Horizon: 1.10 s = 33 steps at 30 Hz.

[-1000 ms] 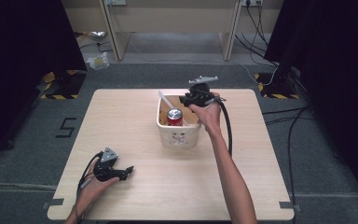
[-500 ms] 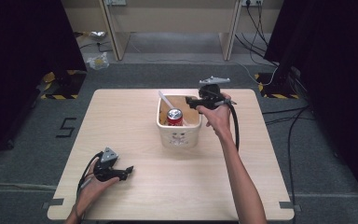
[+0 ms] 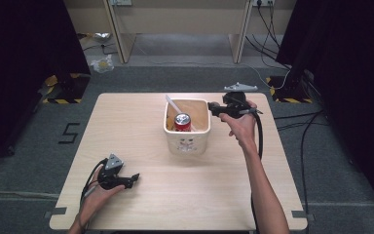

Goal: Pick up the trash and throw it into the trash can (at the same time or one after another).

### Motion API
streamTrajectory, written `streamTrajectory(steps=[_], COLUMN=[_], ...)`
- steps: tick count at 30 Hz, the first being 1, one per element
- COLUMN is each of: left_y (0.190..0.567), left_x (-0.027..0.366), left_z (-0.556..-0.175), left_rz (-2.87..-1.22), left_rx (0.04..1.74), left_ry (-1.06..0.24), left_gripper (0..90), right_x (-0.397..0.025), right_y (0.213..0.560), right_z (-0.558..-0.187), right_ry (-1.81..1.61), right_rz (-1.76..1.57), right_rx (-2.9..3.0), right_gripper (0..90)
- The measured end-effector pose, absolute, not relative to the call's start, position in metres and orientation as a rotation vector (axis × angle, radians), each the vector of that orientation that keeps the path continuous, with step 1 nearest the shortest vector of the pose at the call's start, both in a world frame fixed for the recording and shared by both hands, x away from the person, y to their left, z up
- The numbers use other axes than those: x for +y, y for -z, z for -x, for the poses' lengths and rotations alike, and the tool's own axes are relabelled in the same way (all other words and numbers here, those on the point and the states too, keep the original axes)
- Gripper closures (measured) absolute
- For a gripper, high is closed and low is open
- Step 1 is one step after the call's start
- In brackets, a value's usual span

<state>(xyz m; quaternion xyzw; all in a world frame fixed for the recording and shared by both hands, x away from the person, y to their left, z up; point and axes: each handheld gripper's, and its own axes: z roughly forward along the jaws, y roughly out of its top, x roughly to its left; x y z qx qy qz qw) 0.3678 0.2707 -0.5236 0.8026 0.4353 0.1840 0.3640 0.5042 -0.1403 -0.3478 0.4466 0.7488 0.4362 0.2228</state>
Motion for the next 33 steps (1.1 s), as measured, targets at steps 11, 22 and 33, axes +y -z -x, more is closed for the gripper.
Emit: streamTrajectory(steps=[11,22,33], left_y=[0.524,0.524,0.524], left_x=[0.271,0.271,0.271], left_z=[-0.368,-0.368,-0.368], left_rz=[-2.065,-2.066,-2.066], left_rx=[1.121,1.12,1.12], left_ry=[-0.473,-0.473,-0.473], left_gripper=[14.3,14.3,14.3], right_x=[-0.157,-0.168,-0.176], right_y=[0.349,0.359,0.37], right_z=[-0.493,-0.477,-0.469], right_ry=[-1.207,-1.185,-1.188], right_rz=[-1.231,-1.224,-1.24], right_rx=[2.042,2.038,2.038], right_gripper=[31.3,26.5,24.7])
